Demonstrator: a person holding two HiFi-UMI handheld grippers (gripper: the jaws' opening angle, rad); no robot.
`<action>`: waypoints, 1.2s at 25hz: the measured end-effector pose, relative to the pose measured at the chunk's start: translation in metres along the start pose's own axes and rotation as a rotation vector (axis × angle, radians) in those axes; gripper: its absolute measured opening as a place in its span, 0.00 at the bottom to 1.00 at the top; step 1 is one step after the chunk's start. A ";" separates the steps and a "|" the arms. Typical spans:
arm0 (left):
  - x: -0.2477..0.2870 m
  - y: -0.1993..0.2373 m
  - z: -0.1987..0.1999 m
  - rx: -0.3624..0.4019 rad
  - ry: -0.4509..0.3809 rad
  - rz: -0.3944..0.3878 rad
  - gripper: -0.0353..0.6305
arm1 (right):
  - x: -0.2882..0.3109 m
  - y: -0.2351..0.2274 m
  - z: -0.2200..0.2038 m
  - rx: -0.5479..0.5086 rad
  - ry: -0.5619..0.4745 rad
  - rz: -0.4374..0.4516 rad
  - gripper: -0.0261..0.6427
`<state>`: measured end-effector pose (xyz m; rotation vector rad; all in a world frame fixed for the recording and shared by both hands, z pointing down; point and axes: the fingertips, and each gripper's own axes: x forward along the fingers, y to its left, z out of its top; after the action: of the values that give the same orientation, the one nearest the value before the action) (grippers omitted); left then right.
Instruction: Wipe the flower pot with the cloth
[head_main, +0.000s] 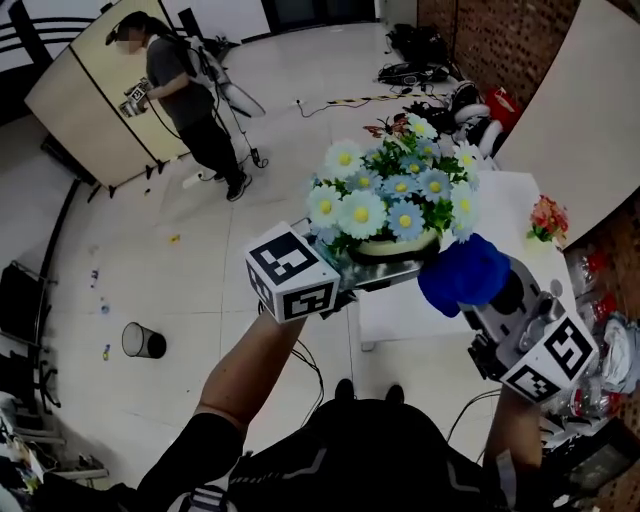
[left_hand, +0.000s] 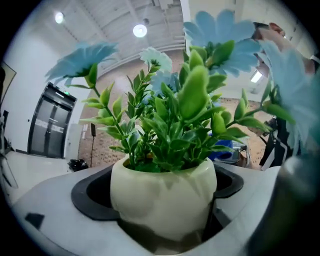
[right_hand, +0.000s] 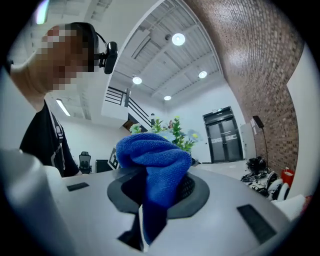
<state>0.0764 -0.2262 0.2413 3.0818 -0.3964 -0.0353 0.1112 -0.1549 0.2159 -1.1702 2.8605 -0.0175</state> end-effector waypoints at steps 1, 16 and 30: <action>-0.001 -0.004 0.003 -0.009 0.001 -0.011 0.89 | 0.004 0.006 0.000 0.008 0.007 0.014 0.14; -0.009 -0.032 0.034 0.045 -0.002 -0.068 0.89 | 0.006 0.000 0.024 0.059 0.025 0.061 0.14; -0.022 -0.035 0.036 -0.011 -0.041 -0.042 0.89 | -0.014 0.025 0.033 0.046 -0.012 0.063 0.14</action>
<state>0.0626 -0.1876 0.2048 3.0833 -0.3313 -0.1019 0.1056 -0.1271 0.1826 -1.0677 2.8690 -0.0725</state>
